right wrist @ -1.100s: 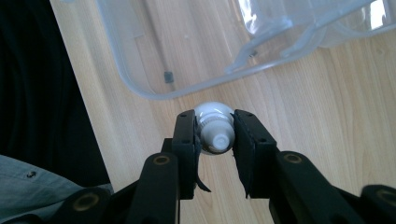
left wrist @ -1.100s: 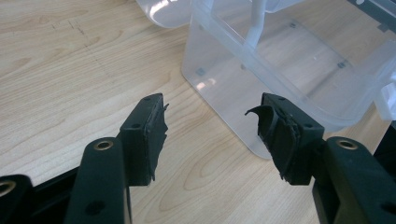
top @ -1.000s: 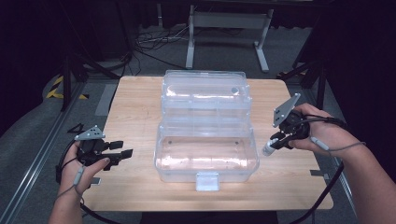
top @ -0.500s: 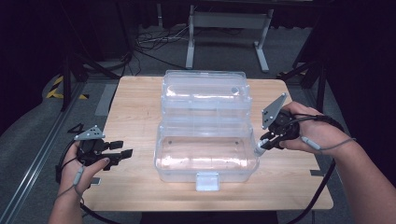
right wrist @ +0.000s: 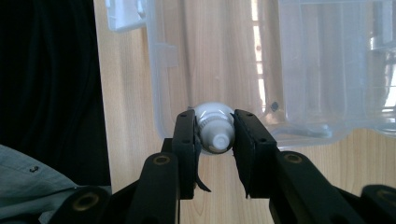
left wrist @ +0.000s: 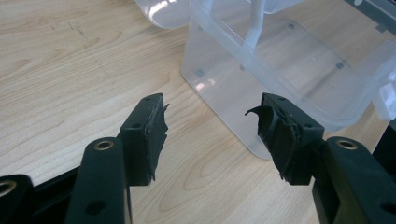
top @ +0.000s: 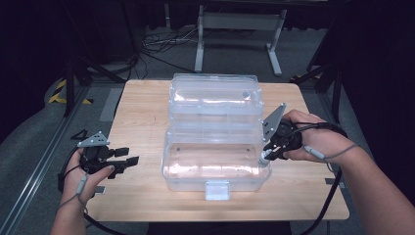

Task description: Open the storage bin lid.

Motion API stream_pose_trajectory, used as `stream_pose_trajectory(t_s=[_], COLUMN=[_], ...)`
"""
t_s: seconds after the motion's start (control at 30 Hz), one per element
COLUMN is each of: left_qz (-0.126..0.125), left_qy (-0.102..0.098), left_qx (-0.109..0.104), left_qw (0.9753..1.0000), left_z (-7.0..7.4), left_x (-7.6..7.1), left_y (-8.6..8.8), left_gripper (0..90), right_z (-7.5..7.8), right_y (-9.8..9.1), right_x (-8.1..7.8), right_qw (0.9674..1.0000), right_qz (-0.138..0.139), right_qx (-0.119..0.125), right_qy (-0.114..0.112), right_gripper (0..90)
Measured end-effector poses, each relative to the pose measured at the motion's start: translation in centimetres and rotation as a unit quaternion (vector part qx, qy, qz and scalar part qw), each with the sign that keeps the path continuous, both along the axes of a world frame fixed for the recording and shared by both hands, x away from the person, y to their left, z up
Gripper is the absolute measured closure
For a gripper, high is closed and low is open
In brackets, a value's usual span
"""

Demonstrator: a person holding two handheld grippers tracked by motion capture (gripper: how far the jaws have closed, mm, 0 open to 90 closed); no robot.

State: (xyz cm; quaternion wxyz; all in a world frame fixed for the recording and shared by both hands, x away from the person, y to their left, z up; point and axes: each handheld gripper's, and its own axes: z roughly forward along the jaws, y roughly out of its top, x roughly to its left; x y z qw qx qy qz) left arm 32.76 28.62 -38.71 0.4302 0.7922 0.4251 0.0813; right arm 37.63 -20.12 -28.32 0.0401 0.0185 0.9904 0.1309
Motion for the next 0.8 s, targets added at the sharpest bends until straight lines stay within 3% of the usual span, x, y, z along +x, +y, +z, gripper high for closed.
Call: stream_pose_trajectory(t_s=[0.8], left_qz=[0.0], left_qy=[0.0], left_qx=[0.001], left_qw=[1.0], left_z=[0.1], left_x=[-0.1], left_y=[0.0], left_gripper=[41.8], right_z=[-3.5], right_y=[1.8], right_x=[0.8], right_qw=[0.9997], right_qz=[0.003], right_qx=[-0.017], right_qy=[0.016], right_gripper=[71.1])
